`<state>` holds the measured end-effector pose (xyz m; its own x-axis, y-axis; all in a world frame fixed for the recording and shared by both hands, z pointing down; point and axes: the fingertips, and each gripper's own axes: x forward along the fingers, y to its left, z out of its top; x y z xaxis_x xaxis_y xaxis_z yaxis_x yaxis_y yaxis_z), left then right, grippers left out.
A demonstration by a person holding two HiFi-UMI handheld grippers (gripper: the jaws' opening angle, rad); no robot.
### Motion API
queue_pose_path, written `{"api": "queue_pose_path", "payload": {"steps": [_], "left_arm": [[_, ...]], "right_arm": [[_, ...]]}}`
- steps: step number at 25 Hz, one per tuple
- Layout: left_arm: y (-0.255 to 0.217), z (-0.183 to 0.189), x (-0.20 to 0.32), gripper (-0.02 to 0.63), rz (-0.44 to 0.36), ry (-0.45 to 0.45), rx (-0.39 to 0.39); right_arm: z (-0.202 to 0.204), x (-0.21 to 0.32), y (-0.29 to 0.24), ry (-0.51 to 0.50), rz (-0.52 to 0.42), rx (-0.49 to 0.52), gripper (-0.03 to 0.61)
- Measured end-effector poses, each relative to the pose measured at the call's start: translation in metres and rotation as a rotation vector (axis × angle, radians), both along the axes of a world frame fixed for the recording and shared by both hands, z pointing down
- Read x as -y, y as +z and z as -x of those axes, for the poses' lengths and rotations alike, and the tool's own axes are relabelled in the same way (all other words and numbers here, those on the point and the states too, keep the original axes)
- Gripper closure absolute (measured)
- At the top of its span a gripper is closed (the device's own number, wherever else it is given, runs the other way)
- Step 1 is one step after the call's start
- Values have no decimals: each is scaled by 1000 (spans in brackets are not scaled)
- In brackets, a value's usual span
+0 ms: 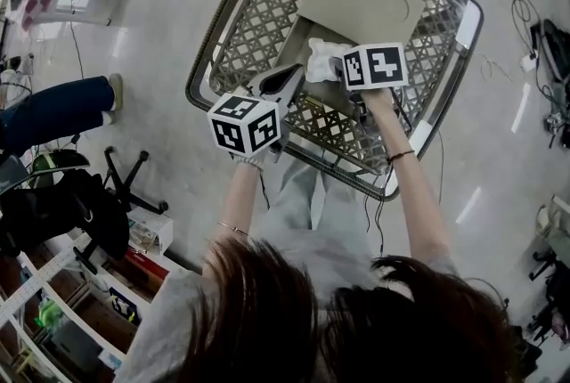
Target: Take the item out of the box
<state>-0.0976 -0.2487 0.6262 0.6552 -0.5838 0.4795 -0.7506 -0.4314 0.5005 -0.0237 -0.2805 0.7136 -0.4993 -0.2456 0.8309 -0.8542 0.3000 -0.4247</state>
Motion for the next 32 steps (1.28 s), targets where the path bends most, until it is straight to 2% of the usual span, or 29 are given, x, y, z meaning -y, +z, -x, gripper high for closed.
{"api": "queue_pose_path", "payload": {"steps": [6, 18, 24, 32], "left_arm": [[1, 4, 0, 596, 5, -13, -1], [3, 11, 2, 596, 10, -28, 5], [2, 13, 2, 596, 12, -33, 6], [-9, 17, 1, 597, -9, -41, 13]], "right_arm": [[5, -1, 10, -4, 32, -36, 440], [9, -1, 11, -1, 41, 12, 500], [10, -1, 10, 12, 38, 17, 509], [9, -5, -9, 25, -10, 53, 514]]}}
